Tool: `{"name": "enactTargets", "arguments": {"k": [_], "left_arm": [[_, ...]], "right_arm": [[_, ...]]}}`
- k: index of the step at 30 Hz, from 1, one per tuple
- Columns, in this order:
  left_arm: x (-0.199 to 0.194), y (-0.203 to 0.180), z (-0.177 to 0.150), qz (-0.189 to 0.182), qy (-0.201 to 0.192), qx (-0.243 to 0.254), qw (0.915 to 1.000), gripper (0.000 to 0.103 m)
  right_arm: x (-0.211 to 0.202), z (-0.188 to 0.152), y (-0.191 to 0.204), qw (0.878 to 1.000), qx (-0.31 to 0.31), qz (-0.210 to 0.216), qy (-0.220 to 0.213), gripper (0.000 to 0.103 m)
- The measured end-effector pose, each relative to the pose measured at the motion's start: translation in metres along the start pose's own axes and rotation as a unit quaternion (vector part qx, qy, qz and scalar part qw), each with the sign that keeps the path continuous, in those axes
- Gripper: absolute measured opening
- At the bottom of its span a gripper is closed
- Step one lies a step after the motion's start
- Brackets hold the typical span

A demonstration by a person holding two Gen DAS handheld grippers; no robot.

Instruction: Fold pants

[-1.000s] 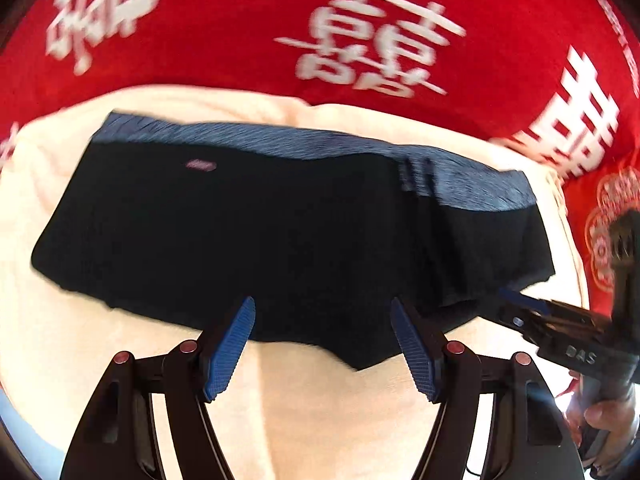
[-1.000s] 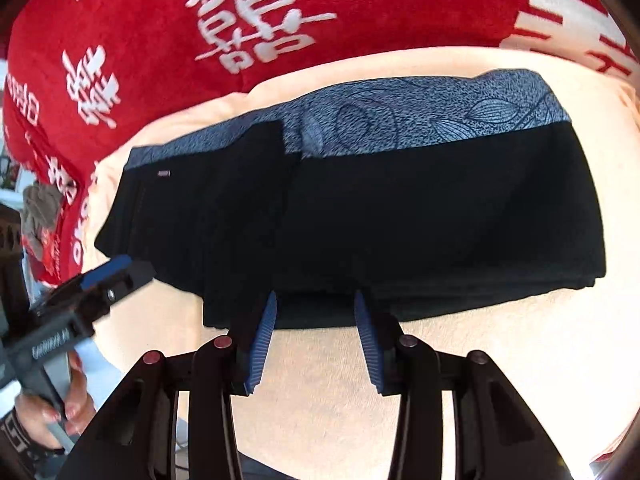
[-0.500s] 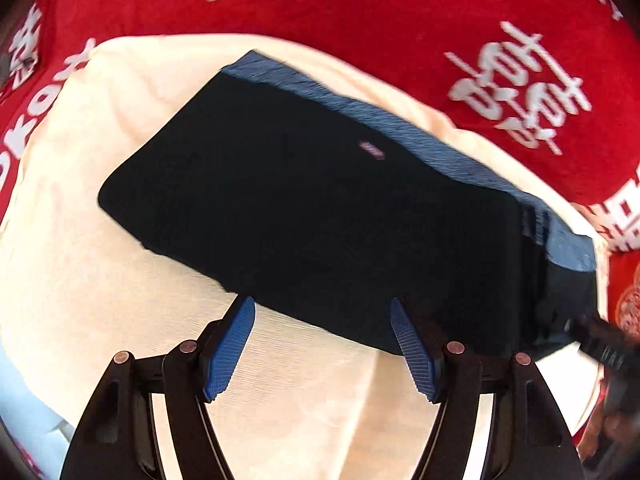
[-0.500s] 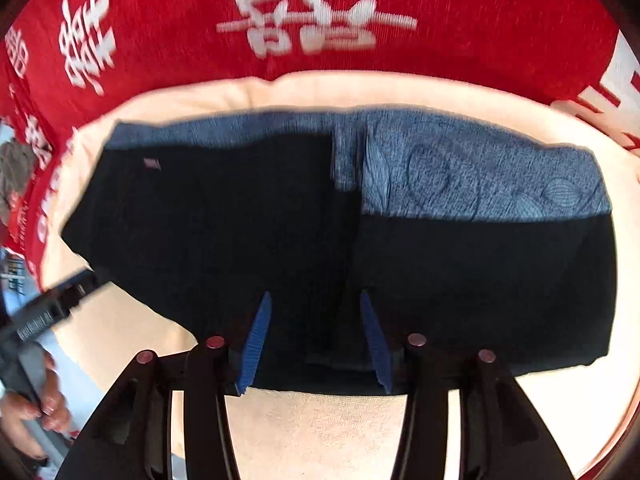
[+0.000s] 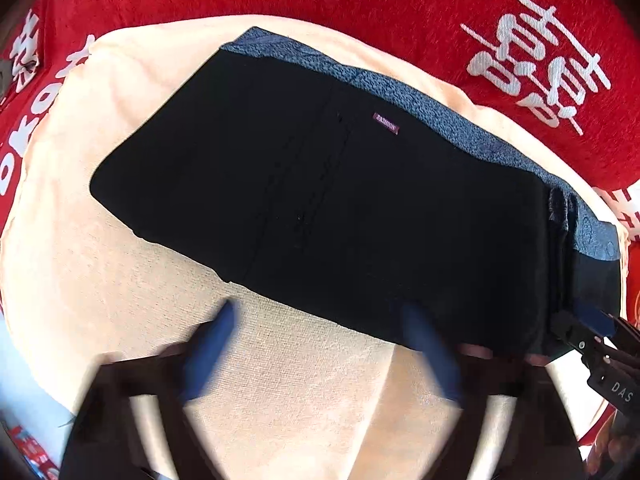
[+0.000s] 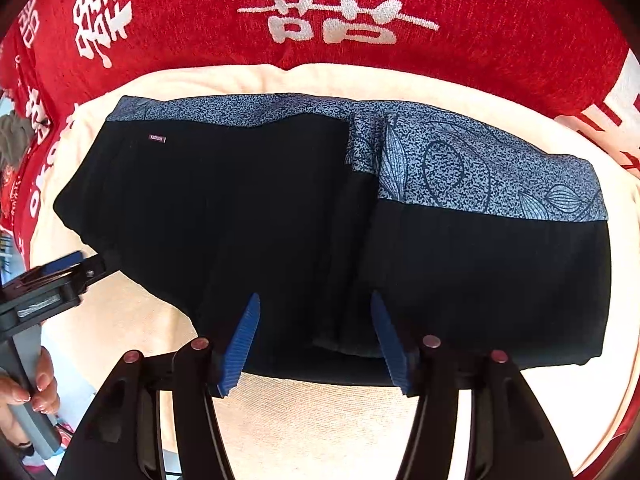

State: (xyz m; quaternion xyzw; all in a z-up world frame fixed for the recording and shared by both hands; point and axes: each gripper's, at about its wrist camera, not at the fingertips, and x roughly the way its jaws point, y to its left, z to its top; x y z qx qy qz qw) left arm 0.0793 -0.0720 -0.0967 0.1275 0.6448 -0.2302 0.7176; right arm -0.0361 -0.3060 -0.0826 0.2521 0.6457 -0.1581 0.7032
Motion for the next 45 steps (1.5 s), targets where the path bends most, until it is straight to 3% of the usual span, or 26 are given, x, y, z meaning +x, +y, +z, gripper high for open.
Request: {"name": "enactTargets", "arguments": {"k": [7, 15, 22, 29, 33, 36, 39, 41, 45], "left_arm": [[0.000, -0.005, 0.003, 0.008, -0.001, 0.000, 1.0000, 0.102], [-0.002, -0.007, 0.004, 0.015, -0.005, 0.006, 0.9999, 0.102], [0.011, 0.001, 0.001, -0.036, 0.032, -0.025, 0.9985, 0.102], [-0.013, 0.030, 0.002, -0.093, -0.006, -0.083, 0.9922, 0.102], [-0.012, 0.053, 0.007, -0.139, -0.031, -0.135, 0.9805, 0.102], [0.002, 0.073, 0.005, -0.190, -0.037, -0.189, 0.9627, 0.102], [0.020, 0.089, 0.001, -0.246, -0.046, -0.242, 0.9374, 0.102], [0.022, 0.097, -0.001, -0.266, -0.059, -0.263, 0.9256, 0.102], [0.006, 0.101, 0.007, -0.275, -0.076, -0.270, 0.9196, 0.101]], "right_arm": [[0.000, 0.001, -0.002, 1.000, 0.000, 0.006, 0.001, 0.063], [0.003, 0.001, 0.003, 1.000, -0.007, 0.011, 0.001, 0.073], [0.004, -0.002, 0.009, 1.000, -0.022, 0.000, 0.000, 0.074], [0.005, -0.004, 0.007, 1.000, -0.025, 0.004, 0.000, 0.074], [0.004, -0.005, 0.005, 1.000, -0.027, 0.012, -0.002, 0.074], [0.004, -0.007, 0.003, 0.999, -0.030, 0.018, -0.005, 0.074], [0.004, -0.007, 0.003, 0.999, -0.033, 0.021, -0.008, 0.074], [0.004, -0.009, 0.003, 0.999, -0.033, 0.025, -0.010, 0.075], [0.003, -0.010, 0.002, 0.999, -0.034, 0.031, -0.014, 0.075]]}}
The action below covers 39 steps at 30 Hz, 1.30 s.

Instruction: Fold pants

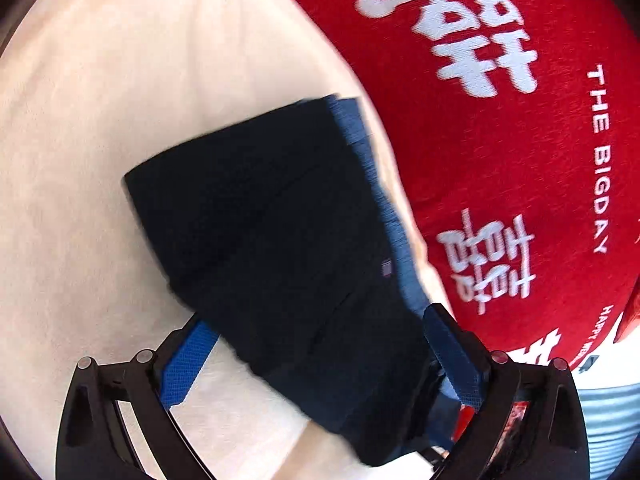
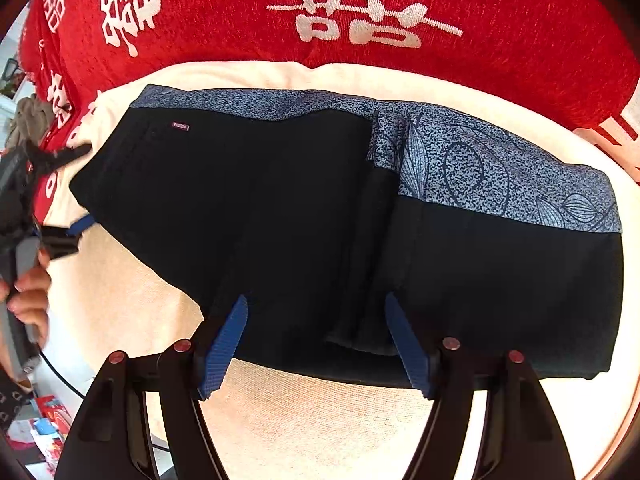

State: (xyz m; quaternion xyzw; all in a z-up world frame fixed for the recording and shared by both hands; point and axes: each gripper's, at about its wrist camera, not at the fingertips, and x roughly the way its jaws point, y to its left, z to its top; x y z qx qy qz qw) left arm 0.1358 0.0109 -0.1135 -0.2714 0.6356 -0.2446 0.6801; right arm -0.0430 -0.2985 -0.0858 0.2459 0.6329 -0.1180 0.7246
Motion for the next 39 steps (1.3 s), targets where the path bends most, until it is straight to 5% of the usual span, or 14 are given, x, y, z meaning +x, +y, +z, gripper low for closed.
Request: {"name": "enactTargets", "arguments": {"k": [3, 4, 6, 9, 11, 13, 15, 19, 22, 25, 30, 32, 37, 39], "left_arm": [[-0.004, -0.029, 0.001, -0.004, -0.017, 0.066, 0.9976, 0.101], [0.002, -0.033, 0.001, 0.021, -0.015, 0.086, 0.9960, 0.101], [0.021, -0.020, 0.005, 0.065, 0.008, 0.070, 0.9954, 0.101], [0.023, -0.012, 0.011, 0.052, -0.001, 0.035, 0.9980, 0.100], [0.024, -0.018, 0.013, 0.085, -0.006, 0.035, 0.9958, 0.077], [0.025, -0.027, 0.012, 0.115, -0.014, 0.058, 0.9916, 0.039], [0.021, -0.043, 0.004, 0.147, -0.026, 0.123, 0.9811, 0.035], [0.023, -0.101, -0.049, 0.221, -0.067, 0.327, 0.9164, 0.034], [0.027, -0.118, -0.066, 0.233, -0.073, 0.379, 0.8924, 0.034], [0.031, -0.123, -0.063, 0.246, -0.073, 0.391, 0.8837, 0.034], [0.025, -0.123, -0.066, 0.252, -0.077, 0.417, 0.8699, 0.035], [0.021, -0.122, -0.072, 0.256, -0.083, 0.432, 0.8608, 0.035], [0.019, -0.127, -0.078, 0.256, -0.089, 0.441, 0.8557, 0.035], [0.019, -0.130, -0.079, 0.258, -0.087, 0.446, 0.8526, 0.035]], "right_arm": [[-0.001, -0.001, -0.001, 1.000, 0.001, 0.004, -0.001, 0.075], [-0.001, -0.001, -0.001, 1.000, 0.002, 0.004, 0.000, 0.075], [-0.002, -0.002, 0.000, 1.000, 0.002, 0.004, 0.001, 0.075], [-0.004, -0.003, 0.000, 1.000, 0.003, 0.006, 0.002, 0.075], [-0.008, 0.000, 0.000, 1.000, 0.007, 0.010, 0.011, 0.075], [-0.020, 0.010, -0.002, 0.999, 0.022, 0.031, 0.013, 0.075], [-0.041, 0.027, -0.001, 0.997, 0.038, 0.060, 0.004, 0.075], [-0.060, 0.090, 0.022, 0.991, 0.025, 0.131, 0.023, 0.075], [-0.052, 0.145, 0.064, 0.983, -0.011, 0.173, 0.056, 0.081], [-0.032, 0.180, 0.116, 0.972, -0.049, 0.198, 0.112, 0.082], [0.012, 0.215, 0.216, 0.951, -0.152, 0.177, 0.201, 0.084], [0.029, 0.218, 0.240, 0.942, -0.177, 0.164, 0.235, 0.084], [0.070, 0.212, 0.253, 0.932, -0.187, 0.098, 0.295, 0.082], [0.066, 0.206, 0.240, 0.935, -0.181, 0.099, 0.289, 0.045]]}}
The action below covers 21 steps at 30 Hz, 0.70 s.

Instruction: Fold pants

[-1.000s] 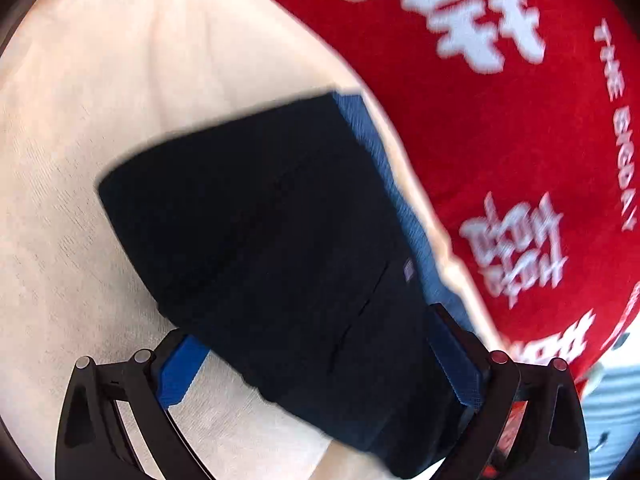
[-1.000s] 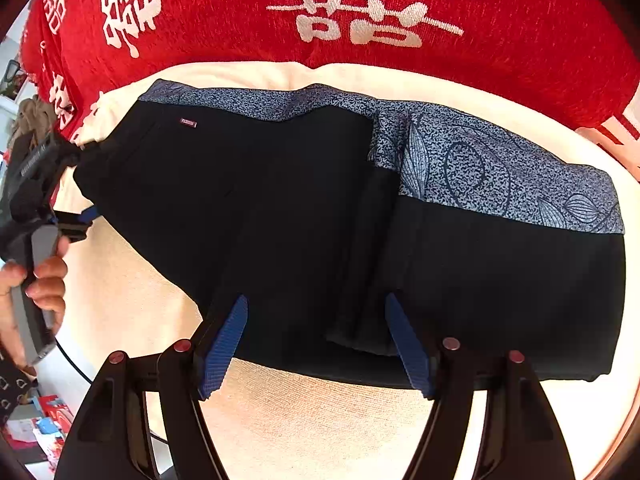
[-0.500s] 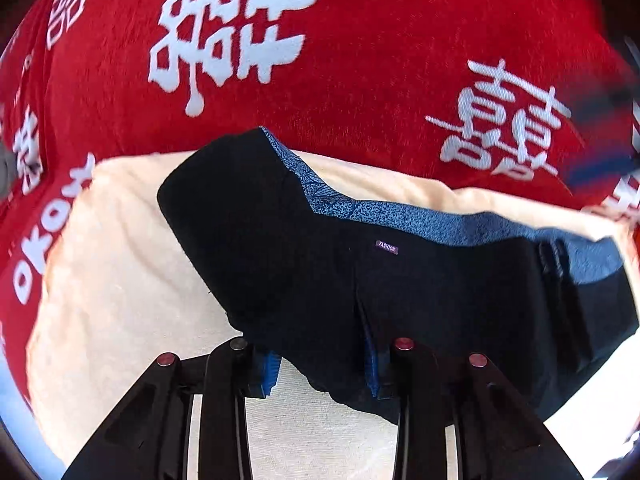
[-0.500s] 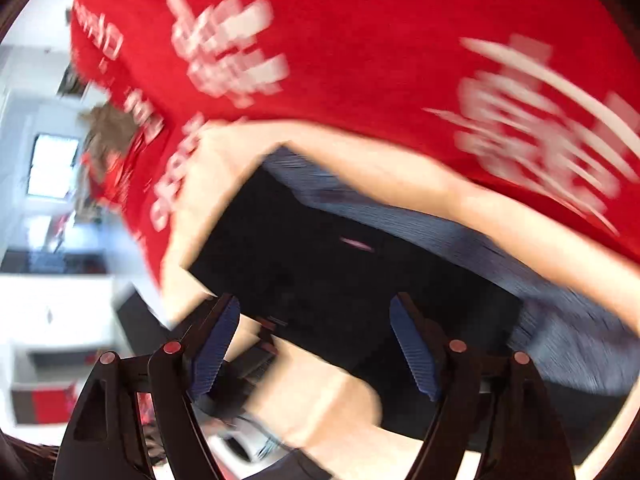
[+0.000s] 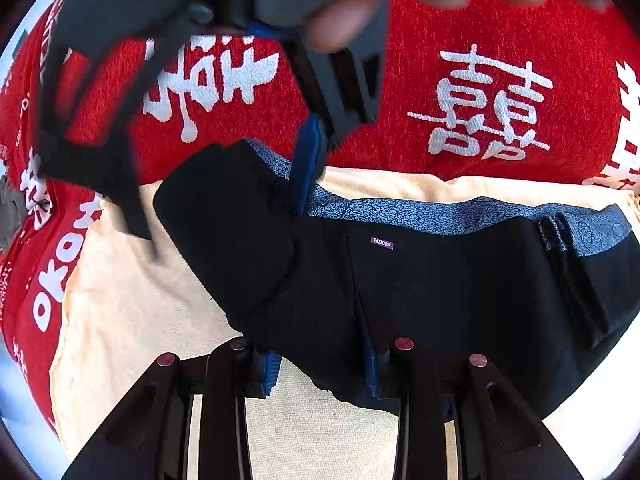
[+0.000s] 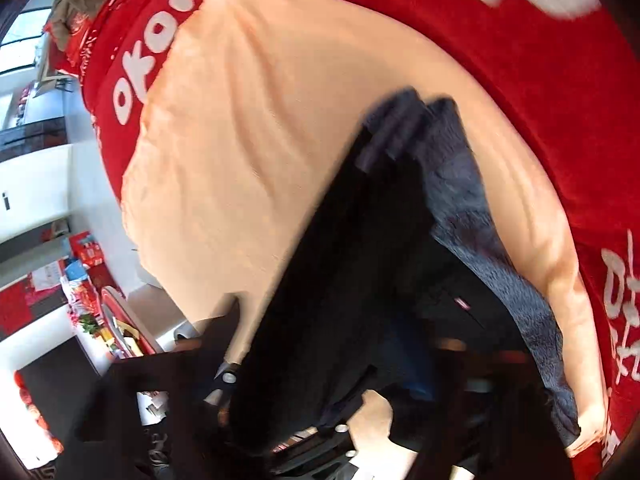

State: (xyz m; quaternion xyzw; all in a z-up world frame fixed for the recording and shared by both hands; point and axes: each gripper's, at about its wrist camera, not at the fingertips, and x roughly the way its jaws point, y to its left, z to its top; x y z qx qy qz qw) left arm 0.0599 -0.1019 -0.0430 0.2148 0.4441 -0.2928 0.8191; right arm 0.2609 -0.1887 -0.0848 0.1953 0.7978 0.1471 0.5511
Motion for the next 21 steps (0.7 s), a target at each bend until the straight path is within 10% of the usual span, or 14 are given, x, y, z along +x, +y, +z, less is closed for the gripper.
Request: {"name": "enactTargets", "arguments": {"k": [2, 9, 16, 21], "left_arm": [[-0.002, -0.003, 0.001, -0.001, 0.007, 0.008, 0.9999, 0.035], [-0.056, -0.060, 0.021, -0.047, -0.030, 0.079, 0.9954, 0.035], [-0.109, -0.162, 0.045, -0.118, -0.048, 0.150, 0.9804, 0.035], [-0.110, -0.247, 0.038, -0.155, -0.022, 0.199, 0.9673, 0.035]], "right_arm": [[-0.015, -0.017, -0.008, 0.999, -0.003, 0.013, -0.036, 0.024], [-0.086, -0.132, -0.073, 0.977, 0.038, 0.114, -0.178, 0.021], [-0.128, -0.293, -0.187, 0.908, 0.132, 0.217, -0.335, 0.021], [-0.108, -0.375, -0.259, 0.875, 0.202, 0.236, -0.371, 0.021]]}}
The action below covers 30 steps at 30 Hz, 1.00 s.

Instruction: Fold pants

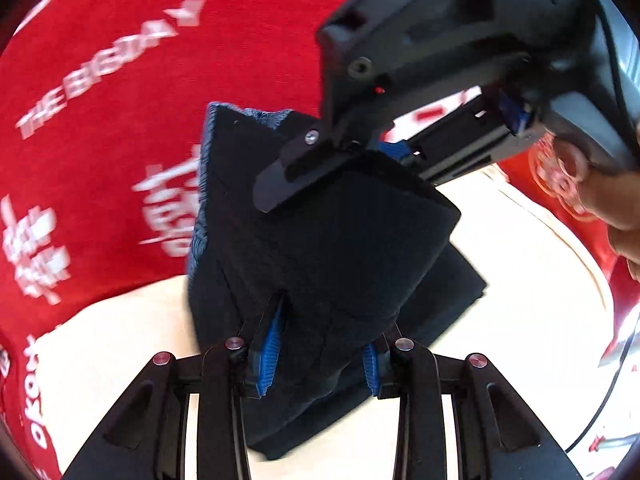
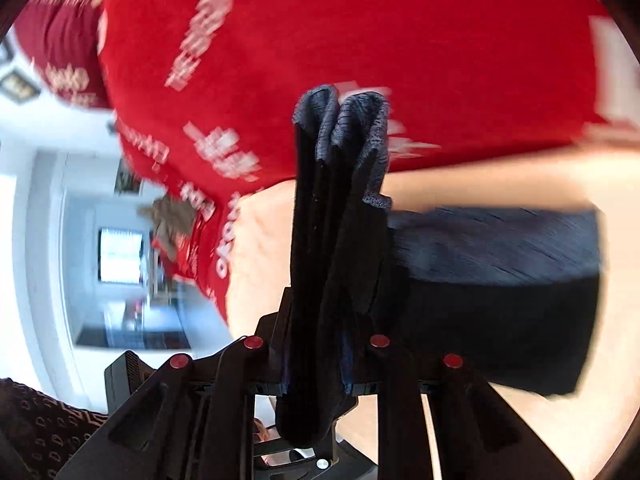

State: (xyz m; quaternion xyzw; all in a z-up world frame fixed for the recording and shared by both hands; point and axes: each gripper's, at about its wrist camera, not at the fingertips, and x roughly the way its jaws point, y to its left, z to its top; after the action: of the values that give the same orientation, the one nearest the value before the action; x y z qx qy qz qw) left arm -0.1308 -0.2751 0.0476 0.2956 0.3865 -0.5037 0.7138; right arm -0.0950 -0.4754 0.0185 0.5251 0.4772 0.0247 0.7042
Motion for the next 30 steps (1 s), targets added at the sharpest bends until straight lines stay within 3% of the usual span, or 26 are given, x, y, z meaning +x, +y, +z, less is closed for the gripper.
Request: {"name": "enactTargets", "arguments": {"k": [7, 12, 14, 17, 18, 19, 20, 22, 25, 30], "left_arm": [[0.077, -0.080, -0.013, -0.004, 0.076, 0.031, 0.9966, 0.035], [0.096, -0.098, -0.023, 0.027, 0.089, 0.062, 0.9937, 0.038], [0.093, -0.095, -0.022, 0.019, 0.099, 0.063, 0.9929, 0.046], [0.077, -0.083, -0.017, -0.008, 0.114, 0.044, 0.9925, 0.046], [0.072, -0.078, -0.016, -0.015, 0.119, 0.038, 0.9921, 0.055], [0.063, -0.069, -0.017, -0.023, 0.126, 0.019, 0.9916, 0.071], [0.056, -0.060, -0.017, -0.026, 0.123, 0.000, 0.9921, 0.073], [0.039, -0.038, -0.016, -0.026, 0.115, -0.035, 0.9924, 0.073], [0.034, -0.004, -0.017, 0.006, 0.119, -0.075, 0.9901, 0.073], [0.069, 0.046, -0.026, 0.044, 0.142, -0.156, 0.9765, 0.073]], "right_arm": [[0.001, -0.037, -0.127, 0.996, 0.091, -0.014, 0.007, 0.021], [0.021, -0.045, -0.166, 0.989, 0.142, 0.026, 0.008, 0.026], [0.017, -0.044, -0.167, 0.989, 0.145, 0.023, 0.007, 0.026], [0.005, -0.045, -0.157, 0.991, 0.137, 0.001, 0.005, 0.026], [0.002, -0.045, -0.155, 0.991, 0.130, -0.014, 0.005, 0.026], [0.000, -0.046, -0.151, 0.992, 0.117, -0.044, 0.009, 0.026], [0.000, -0.047, -0.144, 0.992, 0.098, -0.080, 0.018, 0.026], [-0.005, -0.050, -0.133, 0.990, 0.077, -0.113, 0.020, 0.026], [-0.018, -0.054, -0.117, 0.984, 0.053, -0.170, 0.007, 0.026], [-0.032, -0.054, -0.089, 0.990, 0.023, -0.138, -0.027, 0.026]]}}
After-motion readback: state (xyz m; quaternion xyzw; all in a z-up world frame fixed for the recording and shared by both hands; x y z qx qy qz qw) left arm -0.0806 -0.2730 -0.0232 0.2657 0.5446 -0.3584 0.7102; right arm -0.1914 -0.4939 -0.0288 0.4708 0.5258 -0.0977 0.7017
